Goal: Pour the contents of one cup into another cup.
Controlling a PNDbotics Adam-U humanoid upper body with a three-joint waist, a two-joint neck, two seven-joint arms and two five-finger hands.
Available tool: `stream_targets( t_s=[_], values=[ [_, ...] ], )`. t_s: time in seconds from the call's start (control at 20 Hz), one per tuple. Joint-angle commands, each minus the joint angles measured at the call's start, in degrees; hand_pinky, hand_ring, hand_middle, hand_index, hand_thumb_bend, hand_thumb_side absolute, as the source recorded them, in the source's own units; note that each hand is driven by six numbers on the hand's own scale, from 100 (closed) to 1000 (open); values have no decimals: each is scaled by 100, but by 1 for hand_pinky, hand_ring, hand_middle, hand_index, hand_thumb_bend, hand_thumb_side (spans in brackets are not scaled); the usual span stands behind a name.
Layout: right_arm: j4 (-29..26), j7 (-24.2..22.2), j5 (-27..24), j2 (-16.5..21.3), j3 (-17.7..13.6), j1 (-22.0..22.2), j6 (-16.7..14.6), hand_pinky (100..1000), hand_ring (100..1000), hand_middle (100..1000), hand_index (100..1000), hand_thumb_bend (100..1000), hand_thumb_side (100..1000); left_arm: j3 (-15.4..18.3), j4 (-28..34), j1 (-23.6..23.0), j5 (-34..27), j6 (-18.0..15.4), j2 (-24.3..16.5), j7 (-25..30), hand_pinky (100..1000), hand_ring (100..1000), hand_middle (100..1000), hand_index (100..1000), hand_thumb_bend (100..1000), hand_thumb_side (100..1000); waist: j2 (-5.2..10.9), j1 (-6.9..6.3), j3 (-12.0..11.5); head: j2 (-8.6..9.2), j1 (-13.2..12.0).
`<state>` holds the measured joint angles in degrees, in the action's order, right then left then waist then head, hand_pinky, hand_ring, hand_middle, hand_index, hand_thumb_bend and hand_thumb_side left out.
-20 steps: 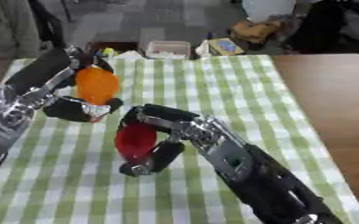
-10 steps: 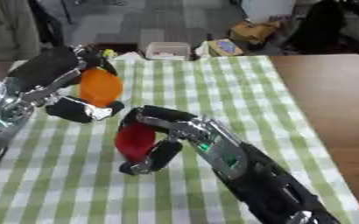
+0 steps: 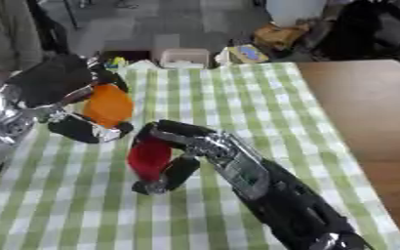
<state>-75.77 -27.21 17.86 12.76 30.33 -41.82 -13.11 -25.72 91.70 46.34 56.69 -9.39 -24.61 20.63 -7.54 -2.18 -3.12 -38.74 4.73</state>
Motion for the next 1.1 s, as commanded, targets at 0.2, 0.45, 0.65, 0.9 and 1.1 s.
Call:
stream_targets(
  t_s=[0.2, 0.45, 0.65, 0.9, 1.1],
  values=[
    [-1, 0, 130, -36, -60, -115, -21, 558, 503, 437, 624, 298, 241, -15, 179, 253, 266, -190, -33, 359, 100, 100, 121, 648, 260, 577, 111, -14, -7, 32, 40],
    [35, -24, 175, -73, -38, -120, -12, 559, 503, 437, 625, 298, 243, -89, 145, 392, 357, -338, 46, 599, 100, 101, 120, 645, 247, 581, 113, -18, -17, 27, 26],
    [60, -32, 183, -97, -38, -133, -12, 559, 503, 437, 625, 298, 244, -147, 173, 492, 463, -462, 97, 720, 100, 102, 120, 644, 236, 585, 112, -11, -22, 27, 13],
    [58, -36, 181, -117, -31, -144, -7, 560, 503, 437, 625, 299, 246, -193, 123, 560, 583, -581, 167, 830, 100, 101, 117, 642, 224, 586, 110, 4, -6, 27, -19],
    [57, -36, 187, -117, -33, -143, -1, 559, 503, 437, 625, 299, 246, -223, 104, 584, 683, -673, 178, 884, 100, 100, 115, 641, 214, 587, 112, 8, 6, 11, -33]
  ],
)
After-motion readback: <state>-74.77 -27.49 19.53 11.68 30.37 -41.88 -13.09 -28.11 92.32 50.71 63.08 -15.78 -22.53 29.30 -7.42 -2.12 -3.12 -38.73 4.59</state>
